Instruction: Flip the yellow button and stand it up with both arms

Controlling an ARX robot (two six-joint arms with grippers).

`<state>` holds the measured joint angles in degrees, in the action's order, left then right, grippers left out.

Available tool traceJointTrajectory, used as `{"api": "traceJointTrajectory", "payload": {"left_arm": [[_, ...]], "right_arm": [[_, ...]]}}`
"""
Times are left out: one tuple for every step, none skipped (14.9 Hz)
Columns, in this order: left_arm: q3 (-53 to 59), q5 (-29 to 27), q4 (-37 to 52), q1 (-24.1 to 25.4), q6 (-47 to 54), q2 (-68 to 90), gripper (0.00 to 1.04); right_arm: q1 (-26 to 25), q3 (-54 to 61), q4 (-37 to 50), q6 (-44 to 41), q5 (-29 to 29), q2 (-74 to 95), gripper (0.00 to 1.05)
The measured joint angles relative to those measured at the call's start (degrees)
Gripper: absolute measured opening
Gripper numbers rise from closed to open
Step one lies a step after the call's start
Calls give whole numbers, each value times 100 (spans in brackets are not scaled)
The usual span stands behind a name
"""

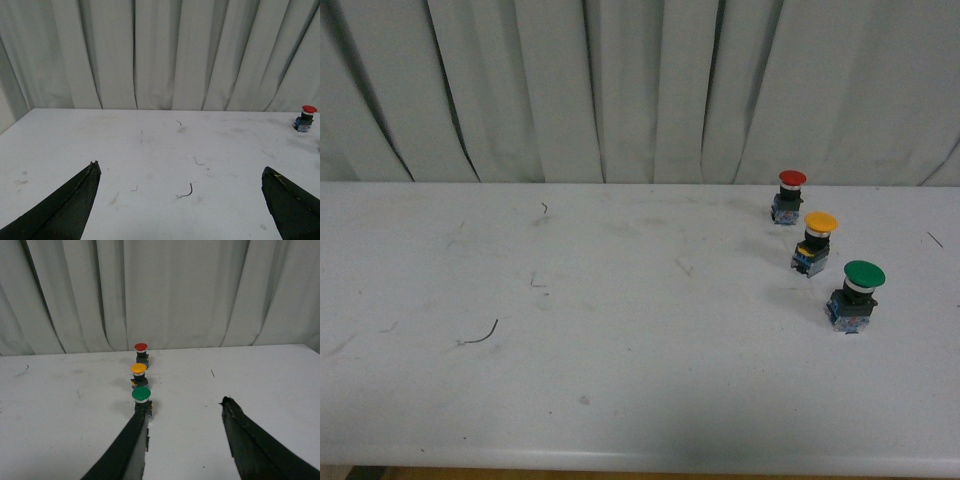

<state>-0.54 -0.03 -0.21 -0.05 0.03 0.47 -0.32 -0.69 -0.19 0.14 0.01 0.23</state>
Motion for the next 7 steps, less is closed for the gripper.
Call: {"api": "traceJointTrajectory", "payload": {"left_arm": [[0,2,0,0,-2,0,98],[0,2,0,0,-2,0,98],[0,0,2,0,-2,0,98],[0,0,0,0,-2,0,98],[0,2,0,0,-2,0,98],[0,2,0,0,-2,0,98],[0,2,0,0,-2,0,98]], "right_arm": [[0,0,0,0,0,0,54],[0,0,0,0,0,0,67],[0,0,0,0,0,0,78],[0,0,0,0,0,0,91],[0,0,0,2,0,0,100],[0,0,0,0,0,0,97],[0,0,0,0,0,0,98]]}}
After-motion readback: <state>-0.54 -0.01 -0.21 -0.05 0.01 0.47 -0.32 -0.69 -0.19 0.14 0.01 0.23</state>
